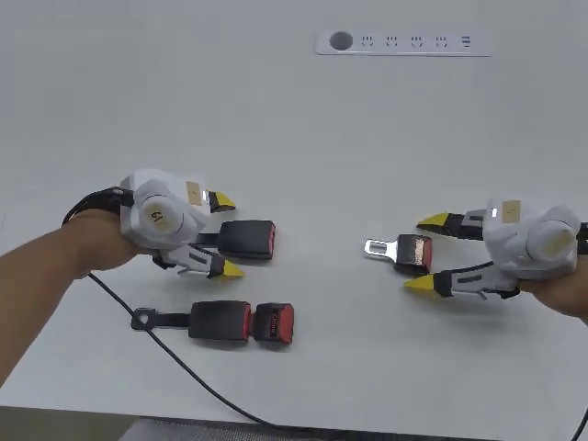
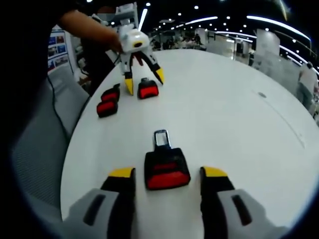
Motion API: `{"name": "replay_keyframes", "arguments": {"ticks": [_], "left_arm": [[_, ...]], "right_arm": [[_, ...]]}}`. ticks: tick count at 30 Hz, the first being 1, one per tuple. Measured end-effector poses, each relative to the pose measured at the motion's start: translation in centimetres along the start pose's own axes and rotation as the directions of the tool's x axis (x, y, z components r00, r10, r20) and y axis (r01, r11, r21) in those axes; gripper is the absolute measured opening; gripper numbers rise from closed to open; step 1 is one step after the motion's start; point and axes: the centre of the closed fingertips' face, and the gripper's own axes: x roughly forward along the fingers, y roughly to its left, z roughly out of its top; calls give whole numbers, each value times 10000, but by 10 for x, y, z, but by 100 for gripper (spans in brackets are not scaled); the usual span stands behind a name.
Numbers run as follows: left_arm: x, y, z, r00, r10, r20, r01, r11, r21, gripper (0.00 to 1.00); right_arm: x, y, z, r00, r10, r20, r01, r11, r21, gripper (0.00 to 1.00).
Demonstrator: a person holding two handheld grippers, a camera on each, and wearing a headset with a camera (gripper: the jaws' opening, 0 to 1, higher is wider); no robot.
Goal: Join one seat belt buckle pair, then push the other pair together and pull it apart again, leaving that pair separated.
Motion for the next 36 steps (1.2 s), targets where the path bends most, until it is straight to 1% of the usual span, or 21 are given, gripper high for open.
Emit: {"name": "replay_keyframes", "arguments": {"ticks": [2, 4, 6, 7, 8, 9, 10, 11, 13, 16, 18, 20, 23, 29, 33, 36], "left_arm": [[1, -2, 2, 9999, -137, -56, 138, 9999, 90, 58], [2, -6, 4, 9992, -384, -121, 385, 9992, 95, 54], [3, -6, 7, 9994, -342, -30, 342, 9994, 3, 50], [4, -4, 8, 9995, -300, 12, 300, 9995, -63, 48], [3, -3, 8, 9996, -290, 12, 290, 9996, -49, 46], [4, -2, 9, 9995, -304, 4, 304, 9995, -56, 43], [4, -2, 9, 9995, -318, 7, 318, 9995, -25, 41], [4, -3, 10, 9992, -388, 16, 388, 9992, 71, 39], [4, -3, 10, 9992, -395, 4, 395, 9992, 105, 38], [4, -2, 9, 9991, -421, 99, 419, 9990, 159, 37], [4, -2, 9, 9990, -424, 124, 421, 9989, 214, 36], [4, -2, 9, 9989, -477, 41, 475, 9982, 364, 36], [4, -2, 9, 9984, -559, -1, 558, 9972, 496, 36], [4, -2, 7, 9977, -650, 205, 639, 9968, 488, 36], [4, -3, 8, 9968, -778, 197, 765, 9955, 564, 36], [4, -3, 7, 9963, -833, 196, 820, 9947, 614, 36]], "right_arm": [[0, 1, 0, 10000, 45, -13, -45, 10000, -57, 52], [0, 2, -1, 10000, 87, -18, -87, 9996, -268, 51], [0, 1, -2, 10000, 46, -9, -46, 9988, -478, 49], [1, 0, -2, 10000, 39, 56, -36, 9988, -497, 47], [0, -3, -3, 9998, -35, 192, 44, 9990, -455, 44], [0, -4, -4, 9998, -87, 196, 96, 9988, -490, 40], [-1, -5, -4, 9998, -27, 196, 39, 9980, -635, 37], [-1, -5, -5, 9998, -4, 210, 15, 9987, -513, 37], [-1, -6, -5, 9996, 25, 278, -7, 9980, -624, 36], [-2, -9, -6, 9985, 137, 523, -106, 9982, -599, 36], [-2, -9, -6, 9981, 183, 581, -151, 9984, -553, 35], [-2, -10, -6, 9978, 193, 637, -156, 9982, -581, 35], [-1, -10, -6, 9968, 153, 786, -117, 9988, -472, 35], [0, -10, -5, 9941, -24, 1089, 51, 9997, -245, 35], [1, -10, -5, 9936, -69, 1130, 101, 9996, -275, 35], [2, -10, -4, 9926, -81, 1215, 102, 9998, -170, 35]]}}
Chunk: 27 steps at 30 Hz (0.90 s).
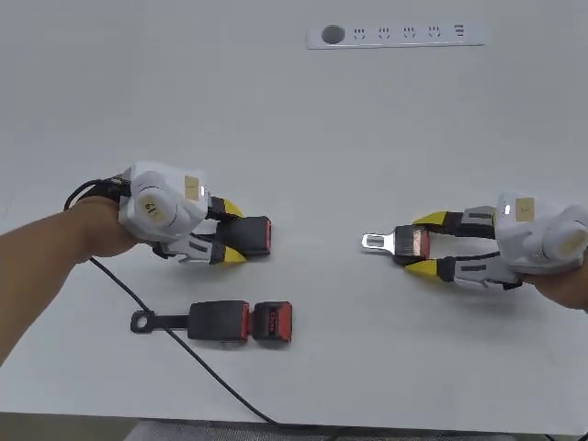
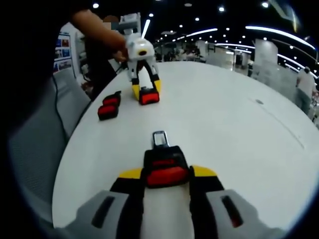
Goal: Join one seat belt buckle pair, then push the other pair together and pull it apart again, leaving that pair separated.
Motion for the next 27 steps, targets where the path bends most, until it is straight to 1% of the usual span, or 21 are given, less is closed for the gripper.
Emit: {"name": "replay_keyframes", "arguments": {"ticks": [4, 10, 14, 16, 20, 23, 27], "left_arm": [[0, 0, 0, 10000, -36, 83, 36, 10000, -31, 36], [0, 0, -1, 9999, -78, 73, 78, 10000, -33, 36], [-1, 0, -1, 9999, -95, 80, 96, 9999, -56, 36], [-1, -1, -1, 9999, -109, 67, 109, 9999, -47, 36], [-1, -1, 0, 9999, -118, 37, 118, 9999, -32, 36], [-1, -1, 0, 9999, -152, 41, 152, 9999, 0, 36], [-1, -2, 0, 9999, -165, -15, 166, 9998, 52, 36]], "right_arm": [[4, 1, 3, 9999, -37, 105, 36, 10000, 87, 35], [15, 6, 11, 9996, 22, 271, -25, 9999, 119, 35], [28, 8, 20, 9994, 17, 351, -20, 10000, 97, 35], [37, 11, 24, 9991, 72, 411, -76, 9999, 89, 35], [46, 17, 32, 9987, 194, 463, -199, 9998, 92, 35], [52, 19, 37, 9984, 249, 515, -253, 9997, 72, 35], [64, 19, 44, 9980, 357, 518, -355, 9994, -51, 35]]}}
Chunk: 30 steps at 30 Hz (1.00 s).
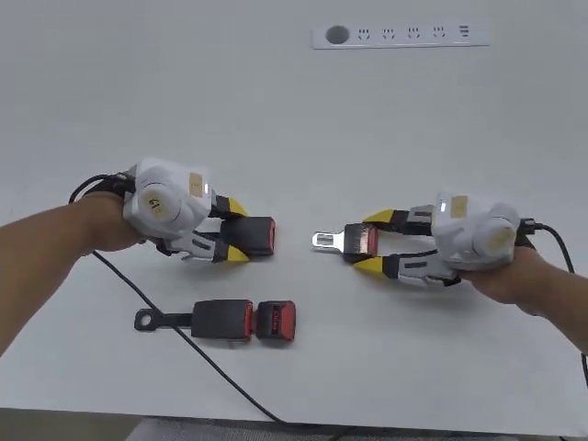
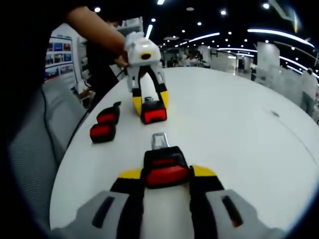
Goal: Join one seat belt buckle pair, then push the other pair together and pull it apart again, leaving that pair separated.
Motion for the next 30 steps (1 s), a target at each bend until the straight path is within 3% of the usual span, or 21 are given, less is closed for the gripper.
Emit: {"name": "replay_keyframes", "arguments": {"ticks": [15, 25, 26, 28, 29, 30], "left_arm": [[0, 1, 0, 10000, 23, -1, -23, 10000, 12, 36], [0, 1, 0, 10000, -56, 65, 56, 10000, 73, 35], [0, 1, 0, 10000, -49, 77, 49, 10000, 82, 35], [2, -1, 2, 9998, -193, 10, 192, 9994, 279, 36], [1, -1, 2, 9998, -186, -29, 186, 9995, 242, 36], [1, -1, 1, 9998, -196, -24, 196, 9994, 276, 36]], "right_arm": [[42, -2, 21, 9997, 79, -213, -83, 9998, -183, 35], [44, 2, 23, 9975, 202, -683, -225, 9992, -333, 35], [47, 6, 25, 9976, 339, -596, -341, 9994, -25, 35], [56, 9, 31, 9974, 265, -677, -287, 9991, -315, 35], [53, 7, 26, 9942, 17, -1078, -88, 9978, -656, 35], [53, 10, 28, 9957, 142, -916, -193, 9983, -553, 35]]}}
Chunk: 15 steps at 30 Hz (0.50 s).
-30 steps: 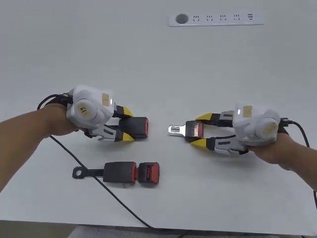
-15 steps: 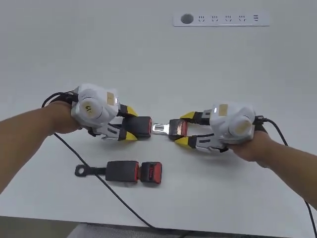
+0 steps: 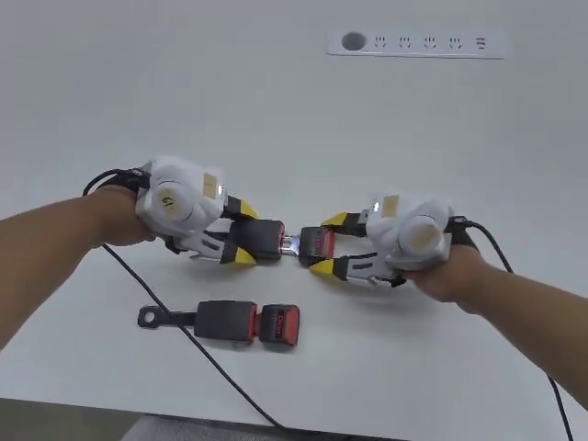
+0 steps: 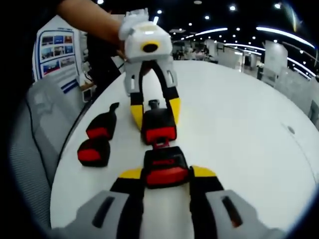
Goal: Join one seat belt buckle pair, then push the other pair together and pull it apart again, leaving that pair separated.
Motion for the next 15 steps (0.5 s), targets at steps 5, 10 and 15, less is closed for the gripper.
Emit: {"name": "replay_keyframes", "arguments": {"ticks": [5, 10, 15], "left_arm": [[0, -1, 0, 10000, -29, -93, 30, 9999, 130, 35], [-1, -2, 0, 9998, -78, -174, 80, 9999, 145, 35], [-1, -2, 0, 9997, -93, -239, 97, 9998, 170, 35]], "right_arm": [[-1, 1, 1, 9999, 140, -21, -139, 9994, 323, 35], [3, 2, 4, 9994, 234, -269, -224, 9992, 344, 34], [13, 4, 11, 9989, 287, -382, -277, 9992, 286, 34]]}}
